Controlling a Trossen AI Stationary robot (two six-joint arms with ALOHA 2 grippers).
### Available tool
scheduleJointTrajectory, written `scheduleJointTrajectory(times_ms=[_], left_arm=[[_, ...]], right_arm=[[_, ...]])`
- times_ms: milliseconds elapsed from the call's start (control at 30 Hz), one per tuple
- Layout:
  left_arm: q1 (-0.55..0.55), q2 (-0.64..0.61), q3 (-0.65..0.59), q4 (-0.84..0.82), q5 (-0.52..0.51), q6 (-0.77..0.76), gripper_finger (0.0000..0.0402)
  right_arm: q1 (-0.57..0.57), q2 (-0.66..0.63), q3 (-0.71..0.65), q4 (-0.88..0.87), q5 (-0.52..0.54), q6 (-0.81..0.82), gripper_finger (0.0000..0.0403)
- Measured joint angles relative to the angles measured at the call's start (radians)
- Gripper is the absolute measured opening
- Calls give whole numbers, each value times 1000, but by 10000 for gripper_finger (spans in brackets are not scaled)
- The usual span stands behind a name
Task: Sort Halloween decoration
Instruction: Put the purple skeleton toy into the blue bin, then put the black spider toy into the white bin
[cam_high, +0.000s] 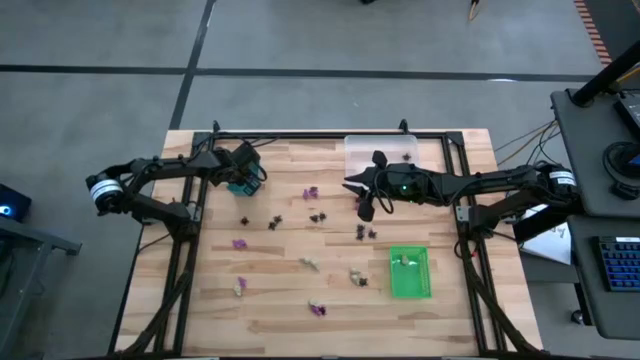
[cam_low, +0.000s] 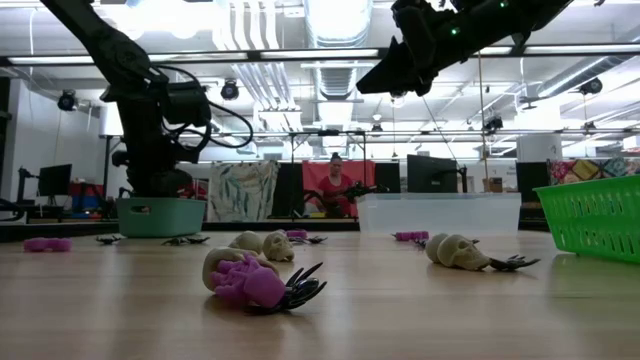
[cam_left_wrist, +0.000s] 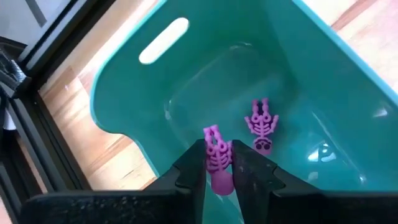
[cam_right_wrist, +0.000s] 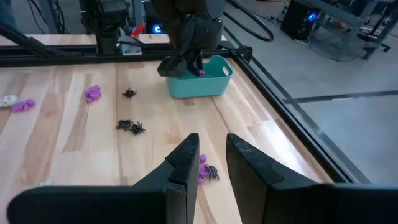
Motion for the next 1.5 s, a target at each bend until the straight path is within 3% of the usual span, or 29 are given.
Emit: scheduleJointTrajectory(times_ms=[733, 1200, 1500], left_arm=[[0, -1, 0, -1, -14, -10, 78], [0, -2, 0, 2, -15, -26, 158], [0, -86, 0, 1, -15, -26, 168]], right_arm=[[1, 0, 0, -22, -4, 17, 73], [1, 0, -1, -22, -8, 14, 73], [1, 0, -1, -23, -8, 17, 73]])
